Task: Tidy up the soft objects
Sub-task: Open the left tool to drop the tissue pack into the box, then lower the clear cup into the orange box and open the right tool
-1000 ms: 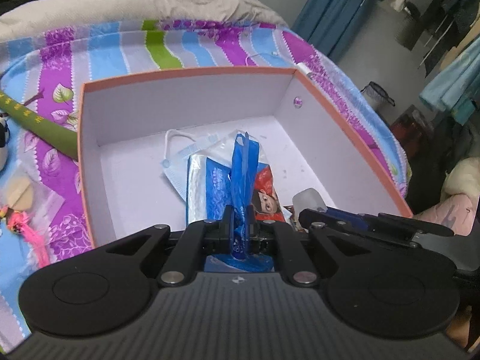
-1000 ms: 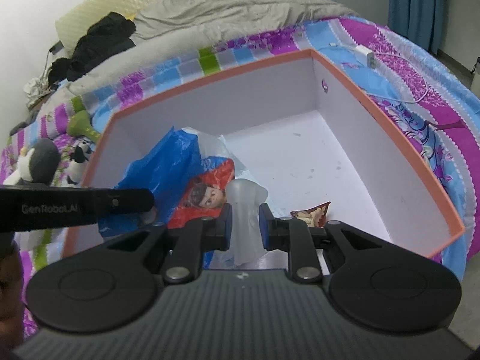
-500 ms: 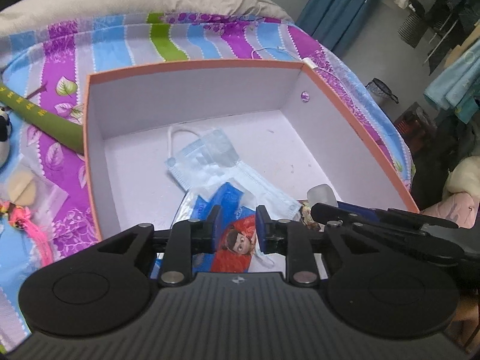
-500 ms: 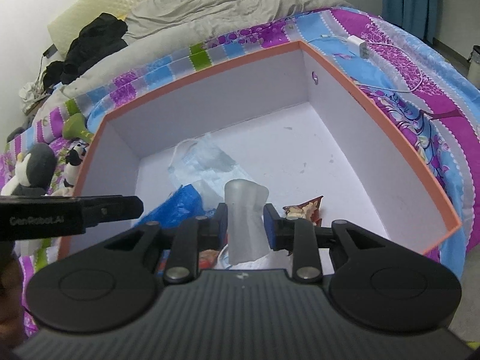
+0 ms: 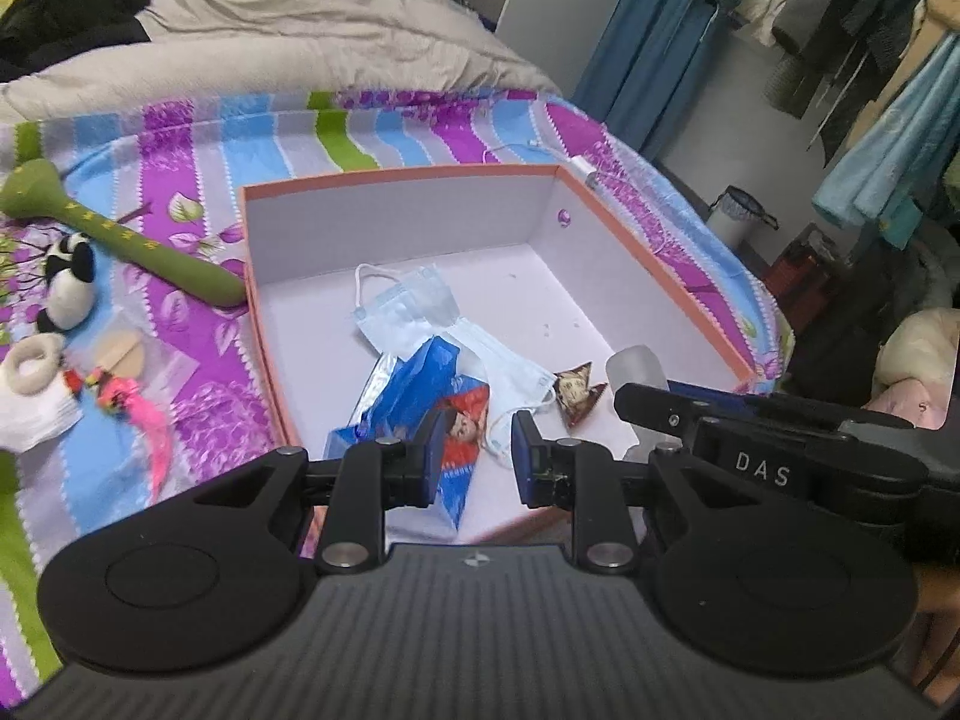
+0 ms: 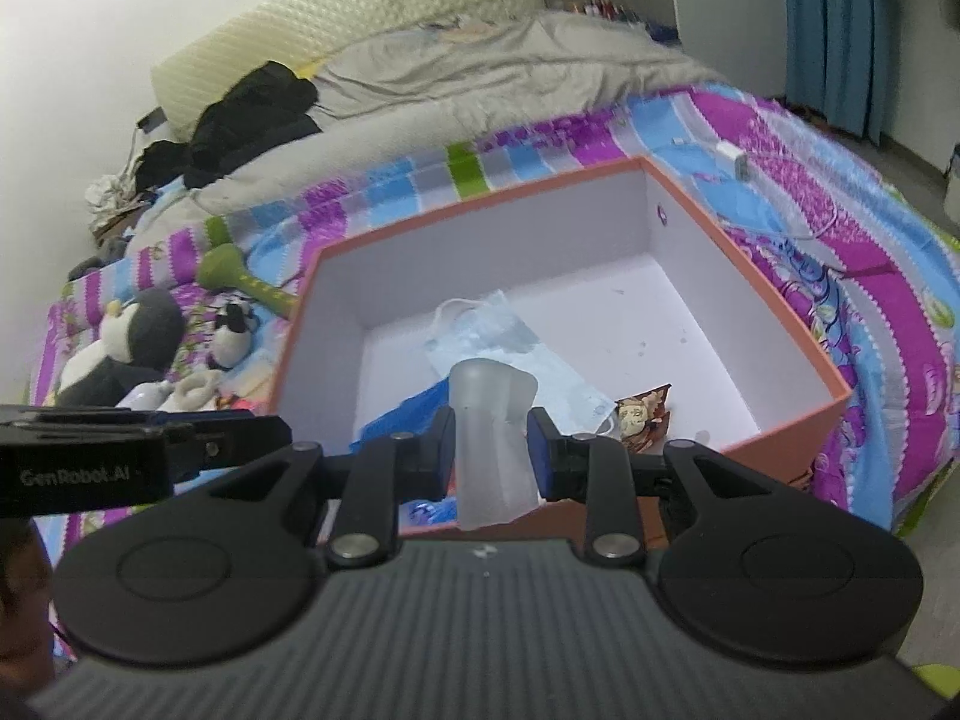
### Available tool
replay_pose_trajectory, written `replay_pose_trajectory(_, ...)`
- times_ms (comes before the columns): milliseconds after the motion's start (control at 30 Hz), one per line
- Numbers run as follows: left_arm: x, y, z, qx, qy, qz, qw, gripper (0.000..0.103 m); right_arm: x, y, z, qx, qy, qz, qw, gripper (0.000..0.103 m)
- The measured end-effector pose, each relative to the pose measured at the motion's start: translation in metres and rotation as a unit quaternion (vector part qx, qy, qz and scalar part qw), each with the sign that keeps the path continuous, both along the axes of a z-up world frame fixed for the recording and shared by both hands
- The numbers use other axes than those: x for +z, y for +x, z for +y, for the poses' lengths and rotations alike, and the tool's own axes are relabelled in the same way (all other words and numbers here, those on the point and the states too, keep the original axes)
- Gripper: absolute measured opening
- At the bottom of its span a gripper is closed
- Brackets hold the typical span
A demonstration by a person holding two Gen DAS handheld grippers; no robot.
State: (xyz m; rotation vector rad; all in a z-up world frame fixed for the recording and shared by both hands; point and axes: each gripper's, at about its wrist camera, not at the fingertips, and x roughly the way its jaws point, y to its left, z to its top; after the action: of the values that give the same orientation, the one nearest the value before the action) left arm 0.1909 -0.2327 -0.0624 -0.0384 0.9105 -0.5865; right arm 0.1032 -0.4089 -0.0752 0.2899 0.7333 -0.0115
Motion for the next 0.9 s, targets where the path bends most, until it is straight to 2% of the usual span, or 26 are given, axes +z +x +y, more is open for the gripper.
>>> replay_pose_trajectory(300,0.032,-0.064,0.044,0.012,-0.012,-0.040,0.9991,0.028,0.020,-0.053,0.039,0.019,-0.014,-0.030,0.999,0.030)
replay_pose_trajectory(467,0.044,-0.102,0.071,0.024,-0.004,-0.064,0.9977,0.028,0.025,-0.077,0.059,0.033,-0.002,-0.041,0.999,0.030)
replay_pose_trajectory(733,0.045,-0.159,0.119,0.088,-0.018,-0.081,0.9927,0.028,0.028,-0.111,0.089,0.077,-0.004,-0.060,0.995,0.030)
replay_pose_trajectory(900,0.038,-0.195,0.149,0.133,-0.022,-0.084,0.9874,0.028,0.020,-0.131,0.110,0.104,0.017,-0.065,0.992,0.030)
